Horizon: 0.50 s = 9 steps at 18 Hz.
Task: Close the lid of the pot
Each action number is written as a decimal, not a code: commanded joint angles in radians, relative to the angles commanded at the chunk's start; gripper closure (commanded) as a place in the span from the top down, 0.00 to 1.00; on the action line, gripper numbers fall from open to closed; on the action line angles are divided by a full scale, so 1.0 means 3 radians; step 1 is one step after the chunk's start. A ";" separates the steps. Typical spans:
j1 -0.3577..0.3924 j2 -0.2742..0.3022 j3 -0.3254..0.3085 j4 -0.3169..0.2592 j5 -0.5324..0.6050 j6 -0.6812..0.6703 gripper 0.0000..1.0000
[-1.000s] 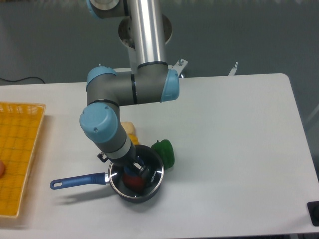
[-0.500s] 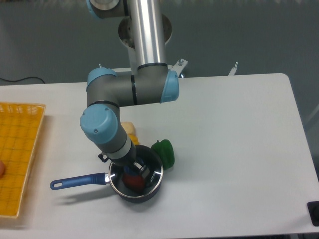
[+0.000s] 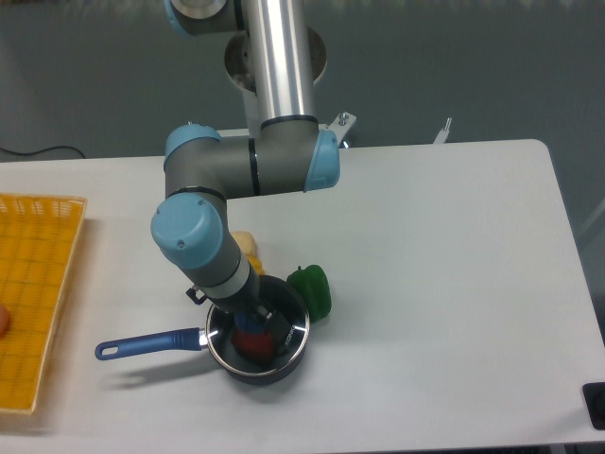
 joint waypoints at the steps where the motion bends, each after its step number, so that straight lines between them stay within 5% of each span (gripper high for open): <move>1: 0.0026 0.0031 -0.0005 0.0000 -0.0082 -0.0020 1.00; 9: 0.0164 0.0251 -0.0133 0.0005 -0.0139 0.0010 1.00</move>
